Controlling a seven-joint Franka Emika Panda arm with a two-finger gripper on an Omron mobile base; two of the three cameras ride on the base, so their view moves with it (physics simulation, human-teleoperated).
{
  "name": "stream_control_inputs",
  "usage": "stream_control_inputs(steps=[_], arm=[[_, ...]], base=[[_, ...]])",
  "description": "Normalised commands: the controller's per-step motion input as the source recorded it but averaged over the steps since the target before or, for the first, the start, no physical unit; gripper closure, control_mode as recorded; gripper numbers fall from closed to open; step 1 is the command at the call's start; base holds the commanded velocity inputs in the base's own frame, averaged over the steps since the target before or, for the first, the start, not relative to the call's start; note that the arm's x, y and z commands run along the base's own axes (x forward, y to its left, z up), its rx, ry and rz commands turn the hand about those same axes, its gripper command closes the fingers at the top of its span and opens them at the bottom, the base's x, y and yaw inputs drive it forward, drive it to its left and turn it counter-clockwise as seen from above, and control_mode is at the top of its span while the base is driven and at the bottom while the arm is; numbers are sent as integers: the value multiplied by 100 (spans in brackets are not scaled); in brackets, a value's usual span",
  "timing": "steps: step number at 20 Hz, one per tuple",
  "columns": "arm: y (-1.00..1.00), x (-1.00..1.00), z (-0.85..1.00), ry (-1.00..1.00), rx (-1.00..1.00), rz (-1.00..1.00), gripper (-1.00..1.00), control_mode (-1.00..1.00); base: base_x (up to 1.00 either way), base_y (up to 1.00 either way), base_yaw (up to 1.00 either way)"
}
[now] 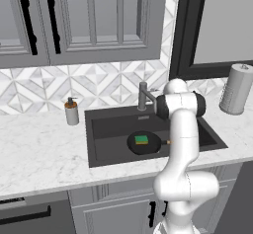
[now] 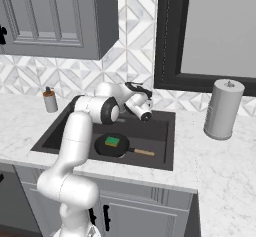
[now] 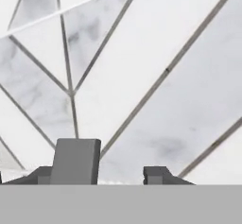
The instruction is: Pick the pan and sponge and place them into the sink. Then turn on the water.
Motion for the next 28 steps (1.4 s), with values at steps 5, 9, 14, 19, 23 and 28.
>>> stream_control_inputs(steps=[5, 9, 14, 19, 23, 28], arm=[[0, 28, -54, 0, 0, -6, 100, -100], [-59, 27, -42, 0, 0, -4, 100, -100], [-100, 14, -52, 0, 0, -3, 100, -100], [-100, 4, -64, 0, 0, -3, 100, -100], [-100, 9, -66, 0, 0, -3, 100, -100], [-100, 11, -75, 0, 0, -3, 100, -100]], base=[[0, 0, 0], [0, 0, 0], [0, 0, 0], [0, 0, 0], [0, 0, 0], [0, 0, 0]])
